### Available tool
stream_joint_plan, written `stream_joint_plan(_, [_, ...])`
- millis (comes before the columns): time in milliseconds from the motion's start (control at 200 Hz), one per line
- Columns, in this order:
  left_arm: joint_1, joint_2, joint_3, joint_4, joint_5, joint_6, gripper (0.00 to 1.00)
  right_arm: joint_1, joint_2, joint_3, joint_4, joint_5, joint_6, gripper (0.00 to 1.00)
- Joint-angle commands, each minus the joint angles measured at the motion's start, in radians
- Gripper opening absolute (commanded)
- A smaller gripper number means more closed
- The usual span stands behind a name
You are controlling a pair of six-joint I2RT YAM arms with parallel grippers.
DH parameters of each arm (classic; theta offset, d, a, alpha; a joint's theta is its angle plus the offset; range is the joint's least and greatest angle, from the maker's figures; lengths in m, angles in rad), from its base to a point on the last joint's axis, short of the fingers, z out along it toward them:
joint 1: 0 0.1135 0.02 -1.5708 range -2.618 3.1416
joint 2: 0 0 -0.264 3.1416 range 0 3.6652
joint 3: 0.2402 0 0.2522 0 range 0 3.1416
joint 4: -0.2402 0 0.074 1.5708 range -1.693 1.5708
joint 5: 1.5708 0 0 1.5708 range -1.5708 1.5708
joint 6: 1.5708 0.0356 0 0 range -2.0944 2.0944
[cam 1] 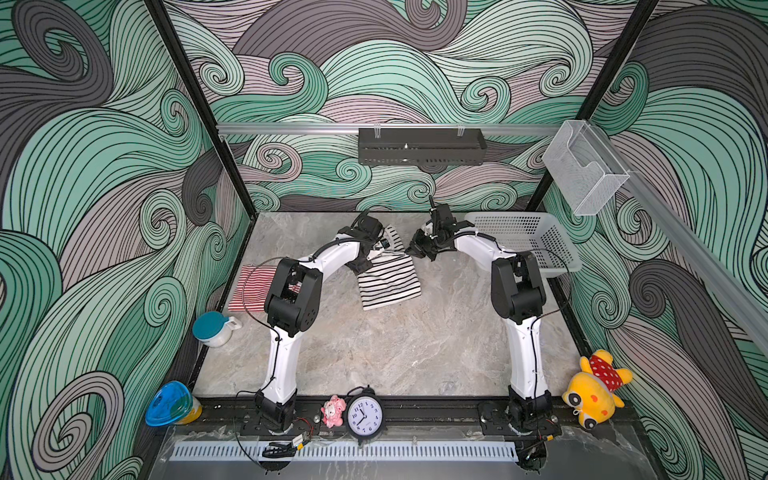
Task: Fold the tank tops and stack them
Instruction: 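Lower the folded end onto the far end with both grippers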
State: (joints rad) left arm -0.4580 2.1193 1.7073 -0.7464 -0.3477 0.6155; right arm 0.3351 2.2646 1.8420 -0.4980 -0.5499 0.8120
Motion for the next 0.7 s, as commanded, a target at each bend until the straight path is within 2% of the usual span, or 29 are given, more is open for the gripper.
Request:
stream_joint_plan(0, [0.010,0.035,0.039,-0.010,-0.045,-0.003,0.23,-0.008,0.020,0.057,-0.029,-0.012,-0.011,0.08])
stream_joint_plan(70, [0.012,0.050,0.056,-0.002,-0.071,-0.008,0.29,-0.008,0.024,0.076,-0.033,-0.017,-0.020,0.14])
stream_joint_plan(170, [0.014,0.033,0.074,0.010,-0.096,-0.032,0.32,-0.008,0.000,0.076,-0.034,-0.019,-0.038,0.26])
stream_joint_plan(265, [0.016,-0.017,0.064,0.026,-0.102,-0.063,0.33,-0.005,-0.059,0.029,-0.020,-0.010,-0.051,0.31])
stream_joint_plan(440, [-0.012,-0.146,-0.056,-0.001,0.013,-0.117,0.33,0.015,-0.202,-0.159,0.021,0.025,-0.066,0.32])
stream_joint_plan(696, [-0.127,-0.262,-0.302,0.067,0.137,-0.178,0.32,0.090,-0.332,-0.436,0.112,0.050,-0.079,0.27])
